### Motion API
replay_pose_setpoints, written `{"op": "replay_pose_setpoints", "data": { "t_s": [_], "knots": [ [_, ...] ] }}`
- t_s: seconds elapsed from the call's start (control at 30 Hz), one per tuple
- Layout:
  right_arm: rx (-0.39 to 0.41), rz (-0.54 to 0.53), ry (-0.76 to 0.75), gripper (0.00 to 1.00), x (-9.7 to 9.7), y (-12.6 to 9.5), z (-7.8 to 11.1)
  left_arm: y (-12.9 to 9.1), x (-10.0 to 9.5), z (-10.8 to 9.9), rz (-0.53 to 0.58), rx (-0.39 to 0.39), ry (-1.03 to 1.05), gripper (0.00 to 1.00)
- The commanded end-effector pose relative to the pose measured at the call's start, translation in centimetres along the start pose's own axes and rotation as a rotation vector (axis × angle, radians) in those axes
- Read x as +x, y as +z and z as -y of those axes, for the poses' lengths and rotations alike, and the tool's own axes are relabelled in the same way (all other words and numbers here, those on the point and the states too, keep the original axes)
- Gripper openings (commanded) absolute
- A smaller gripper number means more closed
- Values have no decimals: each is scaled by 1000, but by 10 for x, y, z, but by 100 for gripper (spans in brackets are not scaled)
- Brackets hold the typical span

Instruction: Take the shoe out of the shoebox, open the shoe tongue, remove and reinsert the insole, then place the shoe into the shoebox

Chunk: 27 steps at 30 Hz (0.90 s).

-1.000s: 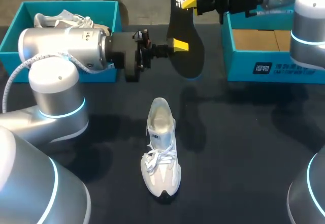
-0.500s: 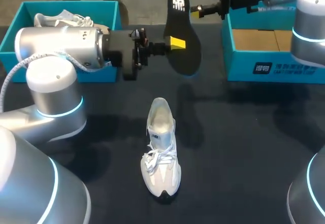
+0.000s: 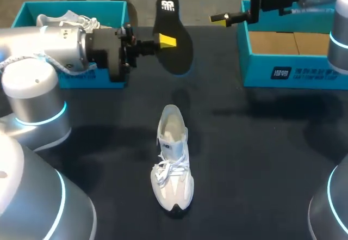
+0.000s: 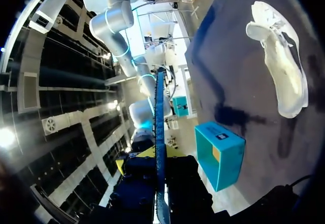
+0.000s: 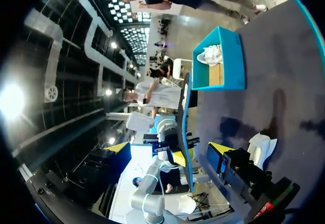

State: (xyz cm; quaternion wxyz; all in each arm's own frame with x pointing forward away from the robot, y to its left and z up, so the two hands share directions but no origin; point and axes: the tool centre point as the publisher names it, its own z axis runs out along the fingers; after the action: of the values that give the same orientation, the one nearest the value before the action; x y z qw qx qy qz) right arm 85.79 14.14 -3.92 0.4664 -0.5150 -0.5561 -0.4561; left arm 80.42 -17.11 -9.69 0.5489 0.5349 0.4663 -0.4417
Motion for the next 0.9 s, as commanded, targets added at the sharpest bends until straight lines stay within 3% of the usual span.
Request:
{"op": "replay_pose_setpoints", "data": {
  "t_s": [0.03,0.23,0.53,0.67,0.9],
  "knots": [
    [-10,1,-13,100,7,-1,9,-23,-11,9,-43,-7,-17,0],
    [8,10,-46,100,17,3,15,-36,-8,16,-56,2,-110,0],
    [5,2,-28,100,10,6,21,-36,10,28,-31,36,-278,0],
    [5,2,-28,100,10,6,21,-38,8,29,-5,52,-436,0],
    [5,2,-28,100,10,6,21,-44,-4,27,-63,43,-693,0]
  ]
}}
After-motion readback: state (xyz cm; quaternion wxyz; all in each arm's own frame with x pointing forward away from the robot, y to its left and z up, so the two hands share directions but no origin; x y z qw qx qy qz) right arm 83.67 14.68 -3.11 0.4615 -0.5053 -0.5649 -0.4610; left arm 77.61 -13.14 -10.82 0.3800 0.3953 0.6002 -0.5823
